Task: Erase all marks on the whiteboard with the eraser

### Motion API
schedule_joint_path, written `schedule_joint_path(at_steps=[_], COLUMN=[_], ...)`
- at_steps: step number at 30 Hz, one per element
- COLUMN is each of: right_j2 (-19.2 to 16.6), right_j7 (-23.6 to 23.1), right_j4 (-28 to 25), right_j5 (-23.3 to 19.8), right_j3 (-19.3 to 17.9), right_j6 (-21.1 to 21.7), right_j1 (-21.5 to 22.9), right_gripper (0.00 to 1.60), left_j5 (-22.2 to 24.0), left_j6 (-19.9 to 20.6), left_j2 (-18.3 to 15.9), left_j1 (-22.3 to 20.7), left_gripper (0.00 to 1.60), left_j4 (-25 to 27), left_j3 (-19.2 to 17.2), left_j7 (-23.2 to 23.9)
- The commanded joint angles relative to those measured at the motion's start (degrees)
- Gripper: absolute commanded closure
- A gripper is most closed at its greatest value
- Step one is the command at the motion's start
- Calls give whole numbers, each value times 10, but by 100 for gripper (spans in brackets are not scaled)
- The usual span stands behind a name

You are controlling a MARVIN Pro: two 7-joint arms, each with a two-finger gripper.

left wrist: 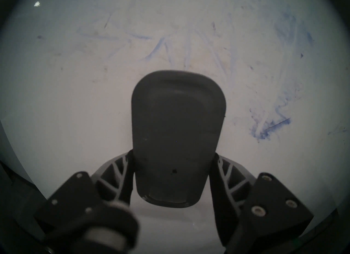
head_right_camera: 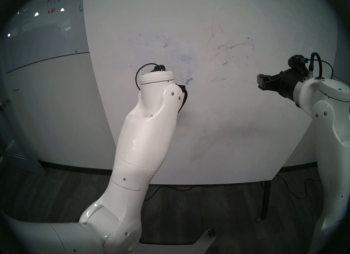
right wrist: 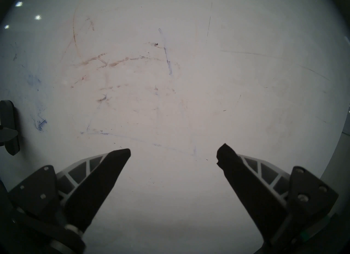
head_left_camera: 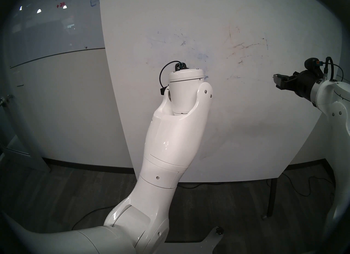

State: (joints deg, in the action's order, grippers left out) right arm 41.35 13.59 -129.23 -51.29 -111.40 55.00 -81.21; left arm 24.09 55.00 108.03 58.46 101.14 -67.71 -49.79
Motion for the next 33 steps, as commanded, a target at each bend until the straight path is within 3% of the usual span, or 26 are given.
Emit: schedule_joint_path(at_steps=[1, 23, 33], right_j2=[-2, -2, -2], right_j7=[-1, -1, -1], right_j4=[-3, -3, -3], right_j5=[1, 1, 1], right_j3=[-2, -2, -1], right_j6=[-4, -4, -4], right_j1=[5, 5, 5], right_gripper=[0, 0, 0], left_j5=[-10, -58, -40], left_j6=[0, 0, 0], left_j2=[12, 42, 56], left_j1=[-16, -128, -92], left_gripper=[160, 160, 160], left_j4=[22, -18, -20], left_j3=[-13, -38, -41], left_j7=[-60, -29, -48])
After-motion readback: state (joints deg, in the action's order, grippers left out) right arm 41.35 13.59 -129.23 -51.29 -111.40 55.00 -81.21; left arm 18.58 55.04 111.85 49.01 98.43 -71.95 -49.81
